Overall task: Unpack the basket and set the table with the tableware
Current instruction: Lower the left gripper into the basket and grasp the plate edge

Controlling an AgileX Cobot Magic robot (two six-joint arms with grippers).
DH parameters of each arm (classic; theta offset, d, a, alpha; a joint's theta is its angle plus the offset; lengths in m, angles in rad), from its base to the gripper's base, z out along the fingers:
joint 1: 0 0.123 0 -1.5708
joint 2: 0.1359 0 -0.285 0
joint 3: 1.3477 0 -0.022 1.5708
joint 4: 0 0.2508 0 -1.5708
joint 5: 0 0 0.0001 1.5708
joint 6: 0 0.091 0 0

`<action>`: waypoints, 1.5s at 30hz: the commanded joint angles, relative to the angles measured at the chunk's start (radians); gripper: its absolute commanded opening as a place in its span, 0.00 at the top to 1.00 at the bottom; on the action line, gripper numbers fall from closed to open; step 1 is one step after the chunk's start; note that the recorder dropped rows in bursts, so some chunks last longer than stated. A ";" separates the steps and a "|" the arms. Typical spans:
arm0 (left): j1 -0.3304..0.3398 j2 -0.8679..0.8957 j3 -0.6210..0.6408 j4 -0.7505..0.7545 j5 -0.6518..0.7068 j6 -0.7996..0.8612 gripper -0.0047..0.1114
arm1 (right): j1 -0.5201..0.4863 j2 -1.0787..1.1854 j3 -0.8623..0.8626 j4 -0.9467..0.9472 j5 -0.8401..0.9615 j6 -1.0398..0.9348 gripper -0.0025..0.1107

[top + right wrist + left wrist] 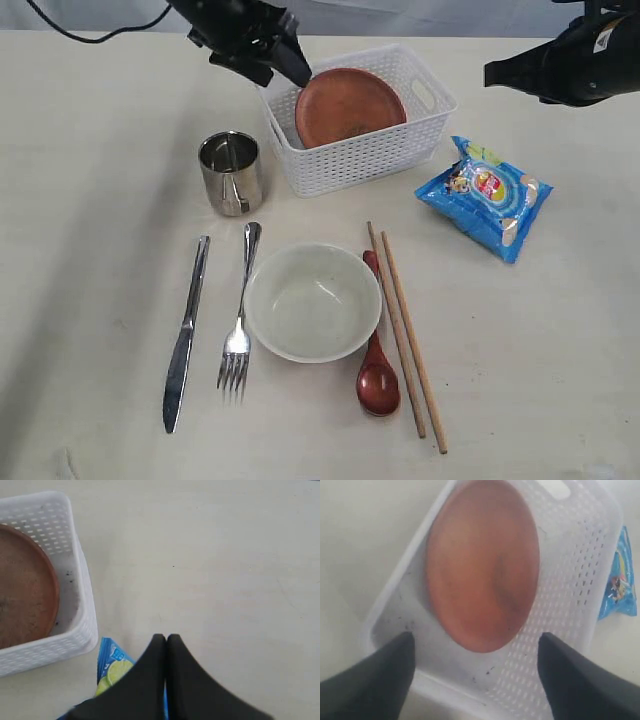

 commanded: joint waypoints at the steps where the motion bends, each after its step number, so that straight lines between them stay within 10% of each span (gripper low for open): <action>1: -0.005 0.048 0.006 -0.016 -0.029 -0.003 0.40 | -0.007 0.000 -0.001 -0.002 0.002 -0.006 0.98; 23: -0.002 0.056 0.006 0.010 -0.381 0.099 0.40 | -0.007 0.000 -0.001 -0.002 -0.002 -0.006 0.98; 45: -0.006 0.062 0.006 0.092 -0.298 0.083 0.40 | -0.007 0.000 -0.001 -0.002 -0.004 -0.006 0.98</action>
